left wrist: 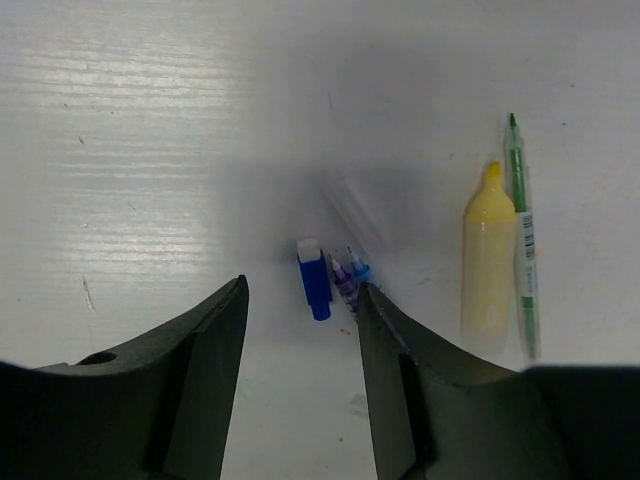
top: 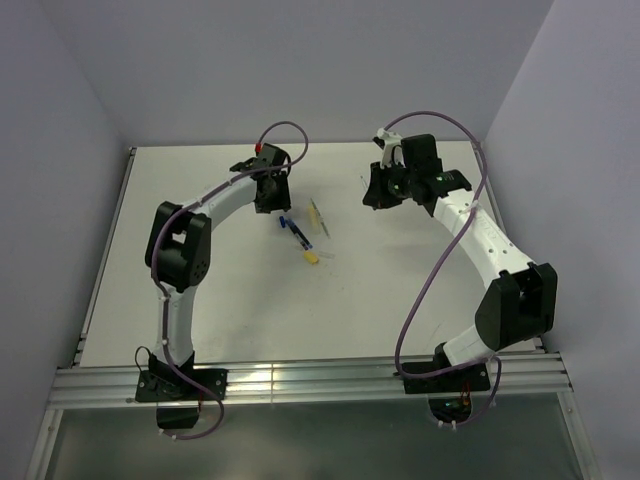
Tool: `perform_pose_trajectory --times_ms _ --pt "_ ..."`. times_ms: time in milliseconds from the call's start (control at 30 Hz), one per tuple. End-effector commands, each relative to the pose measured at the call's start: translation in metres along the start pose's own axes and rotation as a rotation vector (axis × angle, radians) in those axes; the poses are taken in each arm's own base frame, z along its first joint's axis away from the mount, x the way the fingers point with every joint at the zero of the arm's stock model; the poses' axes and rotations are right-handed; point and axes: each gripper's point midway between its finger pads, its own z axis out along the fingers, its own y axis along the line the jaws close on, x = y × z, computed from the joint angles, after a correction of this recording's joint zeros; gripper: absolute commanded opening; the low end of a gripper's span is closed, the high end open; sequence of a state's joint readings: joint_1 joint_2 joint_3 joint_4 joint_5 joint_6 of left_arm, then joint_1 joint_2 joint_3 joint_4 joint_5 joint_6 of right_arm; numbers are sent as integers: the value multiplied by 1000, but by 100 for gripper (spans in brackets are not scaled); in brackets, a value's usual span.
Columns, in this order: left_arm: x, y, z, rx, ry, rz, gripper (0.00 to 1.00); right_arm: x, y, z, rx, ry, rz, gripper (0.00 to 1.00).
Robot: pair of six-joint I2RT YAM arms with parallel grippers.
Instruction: Insert the pens into the pen caps
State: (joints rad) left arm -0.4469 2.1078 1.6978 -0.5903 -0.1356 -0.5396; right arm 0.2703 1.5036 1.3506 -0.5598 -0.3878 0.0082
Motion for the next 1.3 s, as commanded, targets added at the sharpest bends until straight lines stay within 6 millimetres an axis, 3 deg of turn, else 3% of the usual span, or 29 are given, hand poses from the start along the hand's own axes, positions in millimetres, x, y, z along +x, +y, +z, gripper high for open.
perform_pose_trajectory --times_ms 0,367,533,900,1100,1267 --pt "-13 -5 -2 -15 -24 -17 53 -5 0 -9 2 -22 -29 0" --pt "2 -5 20 -23 31 -15 48 -5 -3 -6 4 -14 -14 0" --pt "11 2 29 -57 61 -12 40 -8 -3 -7 -1 -21 -6 0" --pt "15 15 19 -96 70 10 22 -9 -1 -4 -19 -11 -1 0" --pt "30 20 11 -103 128 39 26 -4 4 -1 -54 12 8 0" --pt "53 29 19 -122 194 48 35 -2 11 0 -99 36 18 0"
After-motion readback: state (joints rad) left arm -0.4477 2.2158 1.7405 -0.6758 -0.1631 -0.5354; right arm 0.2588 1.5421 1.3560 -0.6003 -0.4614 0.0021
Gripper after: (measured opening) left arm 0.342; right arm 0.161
